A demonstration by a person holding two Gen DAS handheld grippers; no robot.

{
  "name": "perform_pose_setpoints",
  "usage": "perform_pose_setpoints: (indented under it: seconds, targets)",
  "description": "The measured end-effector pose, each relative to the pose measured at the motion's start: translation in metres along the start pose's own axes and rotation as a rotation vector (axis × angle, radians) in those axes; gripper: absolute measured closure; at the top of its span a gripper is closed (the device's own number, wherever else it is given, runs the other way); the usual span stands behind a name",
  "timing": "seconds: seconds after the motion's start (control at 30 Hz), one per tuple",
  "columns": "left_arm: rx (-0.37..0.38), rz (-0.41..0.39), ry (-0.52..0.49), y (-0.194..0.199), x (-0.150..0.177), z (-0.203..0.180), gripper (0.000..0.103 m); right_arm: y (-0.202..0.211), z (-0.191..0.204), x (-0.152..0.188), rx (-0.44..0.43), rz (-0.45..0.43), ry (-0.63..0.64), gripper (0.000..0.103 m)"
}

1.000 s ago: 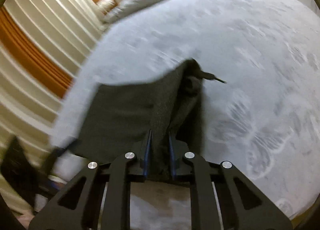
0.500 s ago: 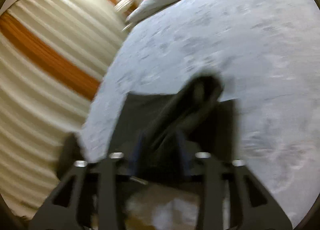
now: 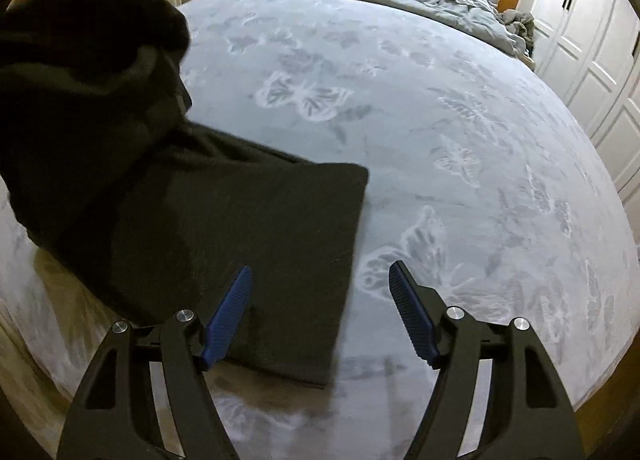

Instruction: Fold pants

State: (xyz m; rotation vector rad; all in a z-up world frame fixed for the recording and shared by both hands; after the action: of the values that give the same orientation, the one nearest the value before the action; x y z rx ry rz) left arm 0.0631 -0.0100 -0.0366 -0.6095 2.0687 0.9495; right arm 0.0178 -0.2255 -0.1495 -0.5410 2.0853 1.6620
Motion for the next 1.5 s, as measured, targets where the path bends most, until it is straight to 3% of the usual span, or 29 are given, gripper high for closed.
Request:
perform_pose_setpoints:
  seconds: [0.87, 0.93, 0.97, 1.0, 1.03, 1.13, 1.2, 1.23, 1.27, 1.33, 1.37, 1.43, 1.5]
  targets:
    - [0.001, -0.001, 0.010, 0.004, 0.001, 0.001, 0.096, -0.023, 0.006, 0.002, -0.017, 0.075, -0.045, 0.035]
    - [-0.001, 0.001, 0.007, 0.003, 0.001, 0.001, 0.096, -0.029, 0.009, 0.005, -0.079, 0.103, -0.072, 0.050]
    - [0.000, 0.001, 0.008, 0.003, 0.001, 0.001, 0.096, -0.031, 0.010, 0.005, -0.119, 0.110, -0.098, 0.061]
    - [-0.001, 0.001, 0.007, 0.004, 0.001, 0.001, 0.096, -0.030, 0.009, 0.003, -0.120, 0.105, -0.101, 0.081]
    - [0.000, 0.000, 0.009, 0.004, 0.001, 0.002, 0.096, -0.027, 0.006, 0.000, -0.117, 0.096, -0.105, 0.093]
    - [0.000, -0.004, 0.015, 0.004, 0.001, 0.003, 0.096, 0.012, -0.015, -0.019, -0.263, -0.003, -0.216, 0.097]
    - [-0.007, -0.007, 0.015, 0.005, 0.001, 0.006, 0.096, 0.017, -0.031, -0.017, -0.261, -0.021, -0.244, 0.097]
    - [-0.009, -0.007, 0.016, 0.004, 0.002, 0.007, 0.096, 0.007, -0.037, -0.010, -0.233, 0.016, -0.240, 0.096]
    - [-0.007, -0.004, 0.020, 0.003, 0.002, 0.007, 0.096, -0.017, -0.047, 0.007, -0.136, 0.104, -0.220, 0.094]
    - [-0.002, -0.003, 0.025, 0.002, 0.002, 0.006, 0.096, -0.035, -0.066, 0.023, 0.108, 0.167, -0.177, 0.093]
    - [0.005, -0.009, 0.026, 0.004, 0.000, 0.004, 0.096, -0.025, -0.062, 0.018, 0.116, 0.120, -0.148, 0.093]
    - [0.020, -0.027, 0.024, 0.008, -0.005, 0.001, 0.096, 0.001, -0.047, 0.002, 0.009, 0.010, -0.163, 0.086]
    - [0.031, -0.050, 0.022, 0.016, -0.011, 0.000, 0.096, 0.028, -0.017, -0.011, -0.095, -0.074, -0.142, 0.055]
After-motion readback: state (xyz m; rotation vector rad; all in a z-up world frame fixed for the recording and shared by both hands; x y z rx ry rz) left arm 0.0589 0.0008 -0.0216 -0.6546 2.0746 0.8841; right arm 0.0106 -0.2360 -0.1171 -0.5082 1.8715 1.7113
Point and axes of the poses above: each gripper's, at about its wrist camera, not at the fingertips, and y roughly against the way its jaws point, z to its left, x to its underside, the point moved 10 cm from there along -y, roughly the way its jaws point, and after that the axes turned 6 degrees about x, right-handed, at the moved point
